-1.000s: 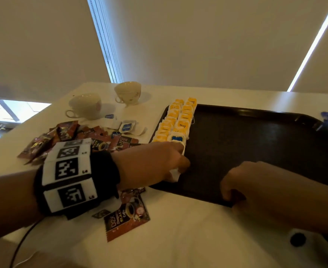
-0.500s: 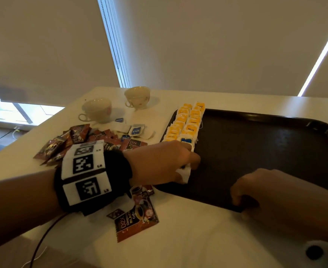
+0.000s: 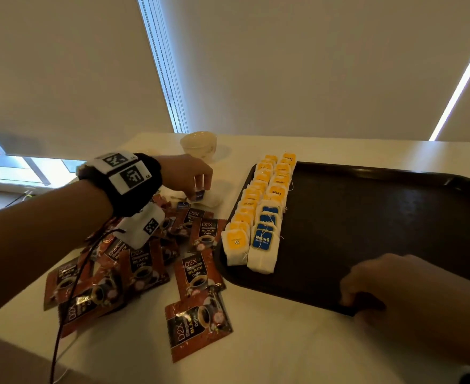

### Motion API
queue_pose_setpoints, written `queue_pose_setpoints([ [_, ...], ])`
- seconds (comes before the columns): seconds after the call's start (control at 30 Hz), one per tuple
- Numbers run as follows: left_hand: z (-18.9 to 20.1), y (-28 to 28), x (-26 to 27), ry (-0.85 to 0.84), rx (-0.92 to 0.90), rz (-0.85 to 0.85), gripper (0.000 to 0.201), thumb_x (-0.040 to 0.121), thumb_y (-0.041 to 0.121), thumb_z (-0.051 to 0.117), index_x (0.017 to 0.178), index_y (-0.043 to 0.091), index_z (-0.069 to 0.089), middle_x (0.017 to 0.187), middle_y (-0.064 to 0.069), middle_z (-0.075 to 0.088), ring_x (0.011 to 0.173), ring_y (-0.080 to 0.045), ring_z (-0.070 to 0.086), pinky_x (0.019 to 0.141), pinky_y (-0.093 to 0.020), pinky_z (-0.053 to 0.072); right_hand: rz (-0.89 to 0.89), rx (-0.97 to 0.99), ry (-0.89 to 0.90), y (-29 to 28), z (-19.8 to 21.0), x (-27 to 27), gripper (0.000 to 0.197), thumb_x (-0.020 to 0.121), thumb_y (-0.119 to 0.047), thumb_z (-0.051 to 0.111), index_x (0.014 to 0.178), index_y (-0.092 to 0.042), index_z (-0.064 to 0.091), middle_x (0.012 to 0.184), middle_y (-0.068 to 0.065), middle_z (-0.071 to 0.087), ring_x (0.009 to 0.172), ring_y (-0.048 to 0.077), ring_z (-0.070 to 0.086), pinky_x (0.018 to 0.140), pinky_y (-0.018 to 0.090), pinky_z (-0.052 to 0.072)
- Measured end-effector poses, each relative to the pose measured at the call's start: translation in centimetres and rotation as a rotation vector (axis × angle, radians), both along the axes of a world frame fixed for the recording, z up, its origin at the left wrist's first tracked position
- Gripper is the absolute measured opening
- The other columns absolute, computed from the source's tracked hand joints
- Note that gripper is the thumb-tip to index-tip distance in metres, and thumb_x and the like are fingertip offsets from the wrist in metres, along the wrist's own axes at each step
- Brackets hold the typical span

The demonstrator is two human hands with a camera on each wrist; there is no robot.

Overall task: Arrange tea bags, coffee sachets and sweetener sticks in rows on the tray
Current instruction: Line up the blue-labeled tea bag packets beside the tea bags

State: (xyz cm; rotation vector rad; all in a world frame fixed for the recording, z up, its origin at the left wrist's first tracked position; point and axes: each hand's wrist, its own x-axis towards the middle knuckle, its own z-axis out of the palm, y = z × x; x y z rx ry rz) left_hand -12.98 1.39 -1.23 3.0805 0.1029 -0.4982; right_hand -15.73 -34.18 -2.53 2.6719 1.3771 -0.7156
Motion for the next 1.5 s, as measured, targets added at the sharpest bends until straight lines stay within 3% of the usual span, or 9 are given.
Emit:
queue_pose_setpoints([
  [0.23,-0.7,0.7,0.5,0.08,0.06,-0.164,0.045,0.08,0.003,0.068,0.118,0.025,0.054,0.112,-0.001,0.042,0.101,-0.015,0.048,0.07,-0.017,0.042,-0.05,-0.026,0.043,0.4,0.2,0.2,0.028,0.094,-0.033,0.051,0.12,-0.044,0.051,0.13,-0.016,0.048,0.12,0.005,0.048,0.102,0.02,0.038],
  [0.47,-0.9,1.4,1.4,-0.066,0.106,-0.261,0.019,0.079,0.013,0.073,0.096,0.018,0.066,0.11,0.0,0.045,0.096,-0.01,0.04,0.067,-0.006,0.032,-0.056,-0.035,0.085,0.1,0.6,-0.1,0.021,0.092,-0.037,0.052,0.109,-0.05,0.052,0.126,-0.023,0.048,0.12,0.0,0.046,0.098,0.017,0.036],
  [0.6,0.4,2.2,0.7,-0.29,-0.035,-0.227,0.012,0.078,0.019,0.075,0.086,0.018,0.066,0.106,0.0,0.051,0.095,-0.013,0.048,0.072,-0.005,0.035,-0.073,-0.051,0.111,0.3,0.5,0.2,0.024,0.092,-0.039,0.053,0.114,-0.048,0.052,0.118,-0.024,0.05,0.107,-0.003,0.049,0.09,0.014,0.039],
  [0.7,1.7,2.4,-0.3,-0.466,-0.177,-0.155,0.013,0.078,0.02,0.074,0.085,0.015,0.064,0.096,-0.003,0.062,0.087,-0.02,0.059,0.08,-0.031,0.051,-0.147,-0.001,0.132,0.6,1.2,0.2,0.019,0.083,-0.055,0.054,0.101,-0.049,0.054,0.109,-0.025,0.053,0.097,-0.006,0.052,0.079,0.012,0.043],
  [0.83,4.3,-0.2,-2.2,-0.444,-0.546,-0.037,0.021,0.074,0.027,0.071,0.086,0.011,0.067,0.081,-0.006,0.071,0.073,-0.02,0.066,0.066,-0.029,0.057,-0.317,0.503,0.176,2.1,3.0,0.1,0.058,0.054,-0.084,0.04,0.099,-0.049,0.053,0.092,-0.023,0.06,0.087,-0.014,0.056,0.065,0.009,0.047],
  [1.03,6.4,-7.3,-3.9,-0.215,-0.832,-0.155,0.022,0.074,0.016,0.068,0.092,0.004,0.065,0.078,-0.008,0.071,0.065,-0.014,0.067,0.062,-0.025,0.057,-0.407,1.028,0.494,7.0,3.9,1.8,0.087,0.053,-0.062,0.059,0.133,-0.032,0.045,0.125,-0.012,0.058,0.11,0.006,0.059,0.09,0.034,0.053],
  [1.23,5.6,-7.9,-2.6,-0.263,-0.901,-0.09,0.009,0.087,0.011,0.063,0.094,0.006,0.065,0.079,-0.016,0.07,0.063,-0.016,0.067,0.06,-0.028,0.057,-0.569,1.042,0.965,9.3,2.4,2.9,0.017,0.088,-0.015,0.055,0.102,-0.014,0.065,0.09,-0.001,0.074,0.068,0.006,0.068,0.055,0.015,0.053],
  [1.33,3.2,-5.1,-0.6,-0.388,-0.692,0.051,0.007,0.088,0.014,0.064,0.093,0.009,0.065,0.083,-0.008,0.07,0.064,-0.009,0.066,0.061,-0.023,0.055,-0.731,1.095,1.165,8.4,1.9,3.8,0.022,0.093,-0.017,0.049,0.104,-0.011,0.068,0.091,0.002,0.075,0.063,0.004,0.066,0.051,0.014,0.052],
  [1.5,-1.7,-3.0,1.6,-0.104,-0.012,-0.021,0.037,0.084,0.037,0.067,0.112,0.014,0.059,0.11,0.0,0.06,0.094,-0.014,0.055,0.081,-0.024,0.044,-0.89,1.219,1.224,6.0,2.0,4.9,0.031,0.099,-0.023,0.039,0.107,-0.009,0.064,0.094,0.009,0.074,0.074,0.014,0.072,0.057,0.026,0.059],
])
